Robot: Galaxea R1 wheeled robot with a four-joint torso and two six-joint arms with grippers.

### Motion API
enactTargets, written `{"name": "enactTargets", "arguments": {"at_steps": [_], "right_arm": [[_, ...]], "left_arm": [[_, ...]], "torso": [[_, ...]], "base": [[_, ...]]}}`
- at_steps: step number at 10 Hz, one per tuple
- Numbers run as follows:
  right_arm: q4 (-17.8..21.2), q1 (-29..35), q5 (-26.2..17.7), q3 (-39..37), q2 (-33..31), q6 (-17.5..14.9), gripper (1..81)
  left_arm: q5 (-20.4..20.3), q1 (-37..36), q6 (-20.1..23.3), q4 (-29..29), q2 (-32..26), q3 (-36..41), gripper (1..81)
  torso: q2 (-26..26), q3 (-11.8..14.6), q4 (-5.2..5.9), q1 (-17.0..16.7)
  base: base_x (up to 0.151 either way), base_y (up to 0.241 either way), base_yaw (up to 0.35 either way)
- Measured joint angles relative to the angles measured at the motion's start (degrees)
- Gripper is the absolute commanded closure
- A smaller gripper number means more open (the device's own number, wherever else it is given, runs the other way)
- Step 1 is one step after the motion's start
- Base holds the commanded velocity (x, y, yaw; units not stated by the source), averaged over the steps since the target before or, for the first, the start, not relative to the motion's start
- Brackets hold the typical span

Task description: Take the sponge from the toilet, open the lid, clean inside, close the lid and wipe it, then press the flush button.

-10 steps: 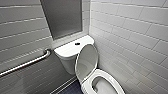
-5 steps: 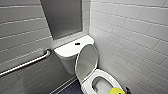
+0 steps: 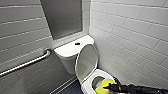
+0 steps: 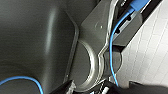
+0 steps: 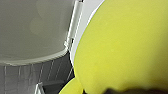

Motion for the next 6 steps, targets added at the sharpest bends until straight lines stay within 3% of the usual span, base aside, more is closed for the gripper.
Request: {"name": "enactTargets", "arguments": {"at_steps": [3, 6], "right_arm": [[-0.9, 3.3, -5.8, -8.8, 7.3, 0.0, 81.1], [-1.7, 5.9, -8.4, -15.4, 13.2, 0.0, 81.1]], "left_arm": [[0.0, 0.0, 0.0, 0.0, 0.0, 0.0, 1.0], [-0.1, 0.0, 0.0, 0.0, 0.0, 0.0, 1.0]], "torso": [[0.0, 0.0, 0.00, 0.0], [0.0, 0.0, 0.00, 0.0]], "base": [[0.000, 0.000, 0.000], [0.000, 0.000, 0.000]]}}
